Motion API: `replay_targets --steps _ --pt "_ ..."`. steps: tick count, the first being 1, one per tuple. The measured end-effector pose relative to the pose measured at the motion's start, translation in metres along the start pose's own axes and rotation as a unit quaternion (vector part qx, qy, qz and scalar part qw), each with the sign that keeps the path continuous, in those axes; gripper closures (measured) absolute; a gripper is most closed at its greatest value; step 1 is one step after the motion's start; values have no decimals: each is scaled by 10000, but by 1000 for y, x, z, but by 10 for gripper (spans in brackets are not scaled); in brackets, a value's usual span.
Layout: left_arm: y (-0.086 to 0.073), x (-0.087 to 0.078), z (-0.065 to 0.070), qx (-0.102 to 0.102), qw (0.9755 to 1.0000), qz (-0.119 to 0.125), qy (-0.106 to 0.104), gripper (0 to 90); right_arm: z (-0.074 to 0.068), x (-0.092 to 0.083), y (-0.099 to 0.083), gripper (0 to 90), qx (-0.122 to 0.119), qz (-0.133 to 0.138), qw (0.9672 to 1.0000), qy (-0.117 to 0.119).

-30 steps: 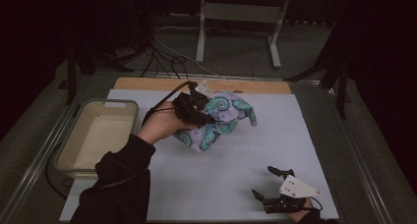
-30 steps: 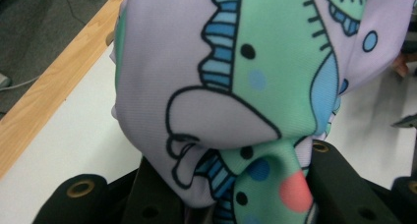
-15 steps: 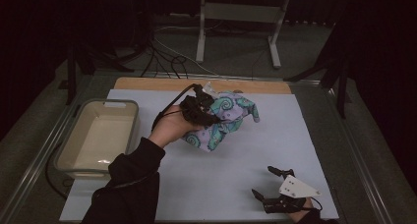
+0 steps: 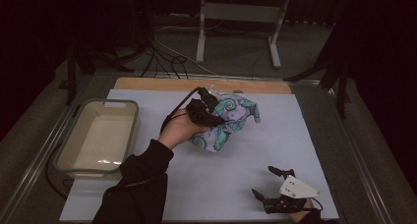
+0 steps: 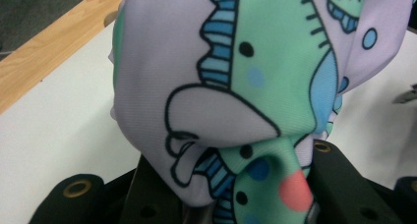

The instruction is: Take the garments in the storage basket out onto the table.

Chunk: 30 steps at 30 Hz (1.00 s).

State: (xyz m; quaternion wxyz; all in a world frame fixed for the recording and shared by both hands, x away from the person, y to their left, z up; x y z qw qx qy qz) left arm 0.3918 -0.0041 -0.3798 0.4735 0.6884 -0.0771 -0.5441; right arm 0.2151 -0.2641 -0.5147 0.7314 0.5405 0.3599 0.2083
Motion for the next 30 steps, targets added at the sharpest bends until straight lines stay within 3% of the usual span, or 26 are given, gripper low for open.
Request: replay_targets --steps 4,9,11,14,18,26,30 --pt "-1 12 0 -38 10000 3 28 659 0 0 0 101 5 -12 10000 13" --pt "-2 27 -6 -196 9997 84 -123 624 -1 0 0 101 -19 -17 10000 24" --pt "-3 33 -5 -187 9997 94 -142 513 -1 0 -1 101 -51 -27 10000 14" --pt "0 36 -2 -251 9997 62 -5 349 -1 1 -1 101 -35 -19 10000 13" --pt "3 35 4 -214 9997 -80 60 184 -1 0 -1 101 -50 -34 10000 17" --pt "7 17 0 -365 9993 17 -120 18 -2 1 -1 101 -65 -52 10000 41" --pt "6 11 -3 -371 9993 21 -31 1 -2 1 -1 101 -77 -64 9999 28"
Point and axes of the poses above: each handheld gripper's, and its own axes: x roughly forward along the jaws, y roughly out of its top, z roughly to its right, the point moved 2 cm from there along x, roughly forward along the jaws, and after that the axes turned 7 degrees about z, right-handed, at the moved point
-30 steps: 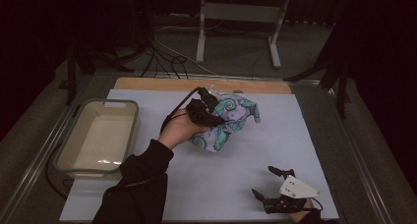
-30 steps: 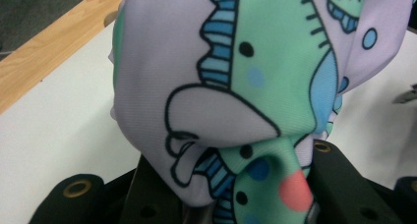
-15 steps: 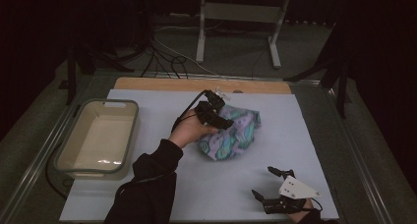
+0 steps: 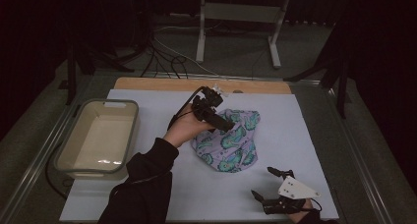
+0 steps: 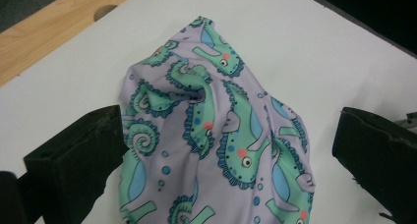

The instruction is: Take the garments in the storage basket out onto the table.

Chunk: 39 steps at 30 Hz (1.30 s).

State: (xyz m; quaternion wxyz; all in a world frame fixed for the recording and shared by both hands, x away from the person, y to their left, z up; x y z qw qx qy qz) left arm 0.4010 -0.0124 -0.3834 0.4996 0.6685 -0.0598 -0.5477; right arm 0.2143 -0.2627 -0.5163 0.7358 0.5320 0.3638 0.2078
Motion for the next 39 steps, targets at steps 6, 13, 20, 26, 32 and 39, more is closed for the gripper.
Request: replay_targets --steps 6,13,20,26,32,39 --pt "-10 -8 -3 347 9991 85 -230 0 -1 1 -1 101 48 -13 10000 23" --pt "-9 -20 -1 425 9984 271 -250 0 -1 1 -1 101 23 -65 10000 18" --pt "-13 -30 -2 567 9972 297 -378 0 -1 2 -2 101 44 -66 10000 50" --pt "-19 -38 -3 617 9969 345 -333 0 -1 2 -1 101 50 -59 10000 38" --pt "-29 -44 -5 699 9957 456 -405 0 -2 3 -1 101 58 -44 10000 29" --pt "-48 -47 -5 806 9944 461 -504 0 -2 3 -1 101 66 -35 10000 42"
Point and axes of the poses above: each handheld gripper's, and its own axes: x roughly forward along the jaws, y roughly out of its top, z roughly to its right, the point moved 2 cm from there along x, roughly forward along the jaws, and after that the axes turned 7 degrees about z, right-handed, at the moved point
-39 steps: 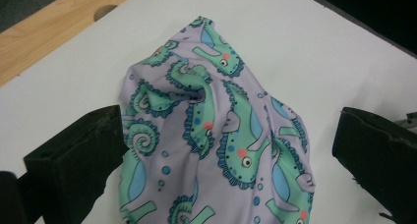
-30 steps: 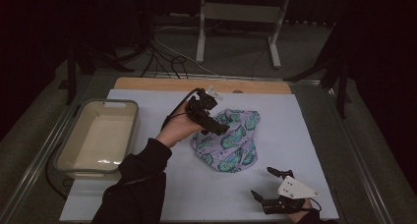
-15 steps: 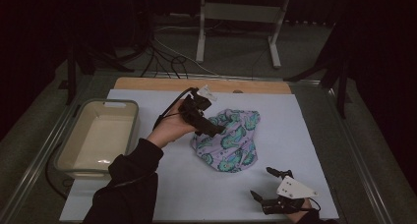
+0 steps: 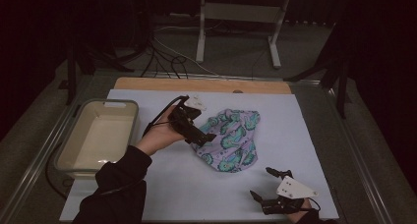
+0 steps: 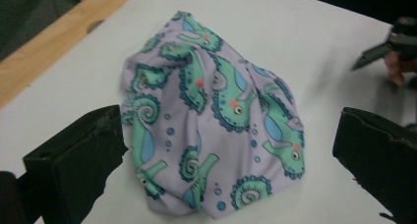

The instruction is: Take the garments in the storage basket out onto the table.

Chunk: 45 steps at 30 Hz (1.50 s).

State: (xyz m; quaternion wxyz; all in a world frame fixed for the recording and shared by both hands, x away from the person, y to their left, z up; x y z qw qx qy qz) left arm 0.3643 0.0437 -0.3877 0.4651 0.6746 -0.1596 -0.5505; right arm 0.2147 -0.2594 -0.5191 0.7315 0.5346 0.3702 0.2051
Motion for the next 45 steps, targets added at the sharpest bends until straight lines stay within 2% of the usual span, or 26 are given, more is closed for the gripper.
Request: replay_targets --steps 3,5,7,9,13,20,26,31,39,40,45 --pt "-9 -1 1 77 10000 -8 30 0 0 0 0 101 -22 -28 10000 -4" --pt "-16 -2 3 99 9999 7 -24 0 0 0 0 101 -12 -20 10000 7" --pt "-23 -3 4 177 9998 -75 5 0 0 0 0 101 -23 -25 10000 7" --pt "-27 -3 5 150 9999 -48 -36 0 0 0 0 101 -23 -33 10000 9" --pt "-43 -3 9 245 9996 -95 -93 0 -1 0 0 100 -18 -36 10000 19" --pt "-62 -8 15 228 9994 -3 -251 0 -1 1 -1 101 -12 -31 10000 39" --pt "-79 -9 20 313 9988 -185 -324 0 -2 1 0 101 -62 -28 10000 71" --pt "-93 -13 26 287 9986 -145 -409 0 -2 0 0 101 -54 -24 10000 52" --pt "-116 -18 33 296 9978 -259 -537 0 -3 0 0 101 -56 -5 10000 71" --pt "-123 -19 34 258 9978 -290 -530 0 -3 1 0 101 -53 -12 10000 73" --pt "-134 -23 36 197 9978 -286 -573 0 -3 1 0 101 -64 -4 9999 82"
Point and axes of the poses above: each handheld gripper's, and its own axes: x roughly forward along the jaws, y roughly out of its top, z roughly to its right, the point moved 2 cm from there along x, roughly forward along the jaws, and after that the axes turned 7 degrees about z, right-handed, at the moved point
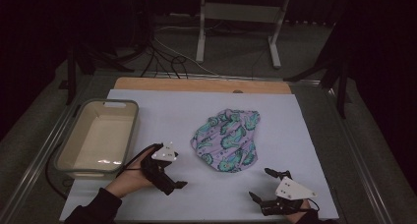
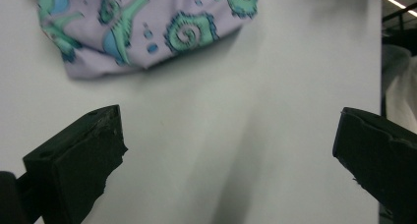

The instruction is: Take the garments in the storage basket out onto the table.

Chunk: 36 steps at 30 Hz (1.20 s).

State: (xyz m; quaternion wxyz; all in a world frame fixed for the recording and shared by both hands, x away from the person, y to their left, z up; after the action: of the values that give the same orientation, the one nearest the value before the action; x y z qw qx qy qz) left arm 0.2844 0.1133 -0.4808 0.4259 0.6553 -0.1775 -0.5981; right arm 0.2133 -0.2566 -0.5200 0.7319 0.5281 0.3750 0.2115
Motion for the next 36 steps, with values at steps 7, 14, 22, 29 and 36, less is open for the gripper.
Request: replay_targets --steps 7,14,22,29,36 --pt "-22 -9 9 -12 9999 -83 -78 0 0 0 0 101 12 -10 10000 28" --pt "-37 -17 13 15 9998 -172 -85 0 -1 1 0 101 7 -23 10000 30" --pt "-58 -29 21 -17 9998 -155 -136 0 -1 1 0 100 14 -30 10000 32" --pt "-70 -40 22 -86 9998 -98 -174 0 -1 1 -1 101 -4 -57 10000 55" --pt "-73 -45 22 -71 9999 -81 -59 0 0 1 -2 101 24 -96 9999 50"
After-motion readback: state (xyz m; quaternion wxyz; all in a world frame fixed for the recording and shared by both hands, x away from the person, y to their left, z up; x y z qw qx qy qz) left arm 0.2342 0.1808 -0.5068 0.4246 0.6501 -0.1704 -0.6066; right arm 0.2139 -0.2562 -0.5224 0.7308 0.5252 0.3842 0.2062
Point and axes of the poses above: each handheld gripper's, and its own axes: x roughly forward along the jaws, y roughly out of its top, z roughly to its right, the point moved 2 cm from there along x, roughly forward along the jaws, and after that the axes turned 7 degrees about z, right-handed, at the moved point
